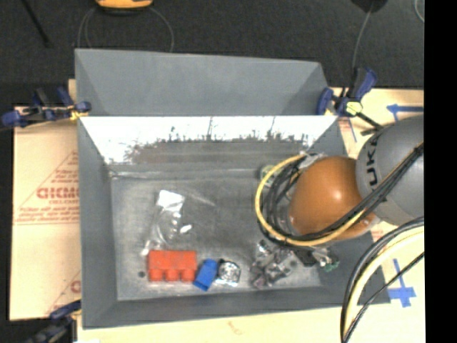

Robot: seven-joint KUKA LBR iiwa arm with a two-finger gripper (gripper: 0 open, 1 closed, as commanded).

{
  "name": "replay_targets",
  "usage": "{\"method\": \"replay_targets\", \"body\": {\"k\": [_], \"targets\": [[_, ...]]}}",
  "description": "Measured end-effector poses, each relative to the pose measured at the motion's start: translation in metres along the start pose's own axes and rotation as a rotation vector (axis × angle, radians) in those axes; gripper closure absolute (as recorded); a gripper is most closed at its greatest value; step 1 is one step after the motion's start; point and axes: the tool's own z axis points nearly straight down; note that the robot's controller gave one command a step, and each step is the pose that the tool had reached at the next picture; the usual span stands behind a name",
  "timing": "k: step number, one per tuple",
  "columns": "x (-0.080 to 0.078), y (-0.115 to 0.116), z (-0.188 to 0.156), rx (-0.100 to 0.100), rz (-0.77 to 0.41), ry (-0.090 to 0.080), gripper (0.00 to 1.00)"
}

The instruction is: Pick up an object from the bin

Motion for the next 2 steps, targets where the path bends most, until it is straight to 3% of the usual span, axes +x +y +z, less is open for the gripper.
{"method": "replay_targets", "body": {"k": [1,2], "targets": [[-0.0016,-0.0011,-0.0003,0.004,0.002,-0.007,0.0],[0.0001,0.0,0.0,0.0,-0.001,0.0,1.0]]}}
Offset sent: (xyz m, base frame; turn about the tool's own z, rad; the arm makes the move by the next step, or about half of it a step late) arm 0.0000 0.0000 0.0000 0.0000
